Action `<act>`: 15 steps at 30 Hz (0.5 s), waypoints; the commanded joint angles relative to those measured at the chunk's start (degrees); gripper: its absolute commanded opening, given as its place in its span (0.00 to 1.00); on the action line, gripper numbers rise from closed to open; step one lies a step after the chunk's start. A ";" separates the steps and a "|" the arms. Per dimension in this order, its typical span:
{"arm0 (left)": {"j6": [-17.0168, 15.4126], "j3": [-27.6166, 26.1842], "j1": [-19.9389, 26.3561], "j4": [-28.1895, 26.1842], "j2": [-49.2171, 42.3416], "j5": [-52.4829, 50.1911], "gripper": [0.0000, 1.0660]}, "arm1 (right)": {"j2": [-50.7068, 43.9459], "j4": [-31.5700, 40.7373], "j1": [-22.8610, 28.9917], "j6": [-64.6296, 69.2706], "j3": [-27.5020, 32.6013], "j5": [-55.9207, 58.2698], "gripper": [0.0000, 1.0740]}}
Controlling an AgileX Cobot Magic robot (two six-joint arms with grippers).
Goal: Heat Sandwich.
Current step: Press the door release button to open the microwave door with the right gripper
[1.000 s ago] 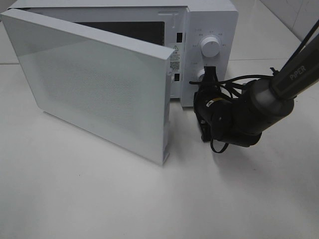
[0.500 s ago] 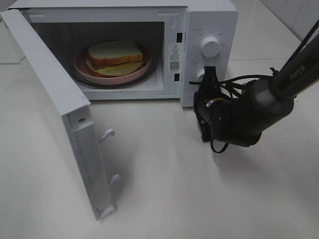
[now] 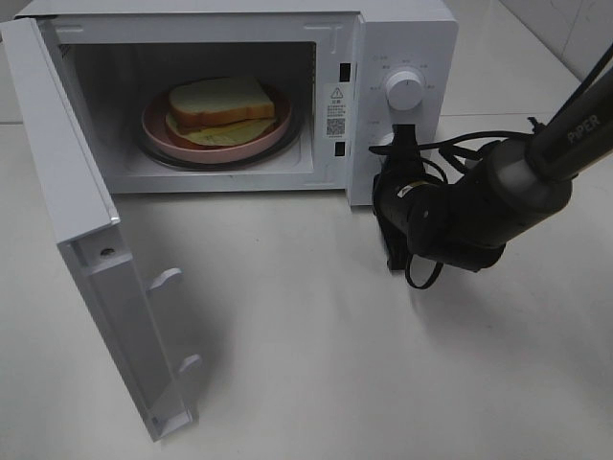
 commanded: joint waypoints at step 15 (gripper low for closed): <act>0.06 0.29 0.23 -0.11 -1.26 -0.34 0.97 | -5.10 -3.44 1.89 4.41 3.90 -2.64 0.00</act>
